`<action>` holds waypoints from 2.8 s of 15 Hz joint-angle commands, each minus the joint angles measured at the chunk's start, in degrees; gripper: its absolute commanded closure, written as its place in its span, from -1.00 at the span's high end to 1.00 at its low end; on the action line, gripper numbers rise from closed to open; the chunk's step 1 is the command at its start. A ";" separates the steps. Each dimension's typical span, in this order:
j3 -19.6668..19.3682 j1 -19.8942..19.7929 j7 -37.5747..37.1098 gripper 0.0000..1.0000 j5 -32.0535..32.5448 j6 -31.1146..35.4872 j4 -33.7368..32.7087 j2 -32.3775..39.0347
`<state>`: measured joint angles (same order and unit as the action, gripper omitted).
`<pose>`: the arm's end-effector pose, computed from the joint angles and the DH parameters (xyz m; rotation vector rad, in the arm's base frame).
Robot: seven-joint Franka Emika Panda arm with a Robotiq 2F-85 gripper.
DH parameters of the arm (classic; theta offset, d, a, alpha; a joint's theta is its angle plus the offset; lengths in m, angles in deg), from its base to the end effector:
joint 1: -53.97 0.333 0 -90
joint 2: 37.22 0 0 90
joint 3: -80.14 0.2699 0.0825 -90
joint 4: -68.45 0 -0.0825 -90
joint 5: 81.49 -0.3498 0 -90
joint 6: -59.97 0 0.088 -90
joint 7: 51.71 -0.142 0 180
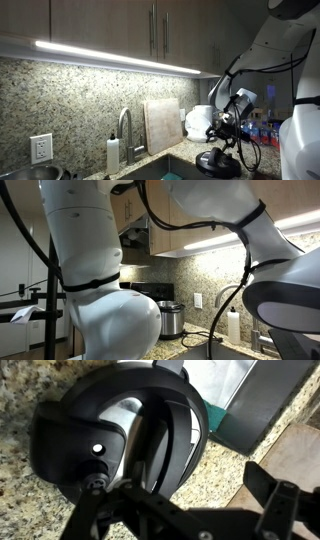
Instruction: Put the lid on the cooker
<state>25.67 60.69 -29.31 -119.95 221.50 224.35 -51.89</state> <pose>0.2789 -0.3044 0.2393 -2.3912 1.4234 -0.5936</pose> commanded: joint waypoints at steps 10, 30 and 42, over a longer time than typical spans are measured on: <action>-25.63 26.06 15.47 1.00 -18.92 -0.21 -5.66 2.68; -59.01 58.99 0.83 -0.88 13.58 12.54 -20.01 -30.20; -54.07 54.80 -14.57 -0.86 36.38 -4.46 -20.30 -20.81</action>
<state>-32.32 117.96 -39.22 -86.32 222.03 203.59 -80.42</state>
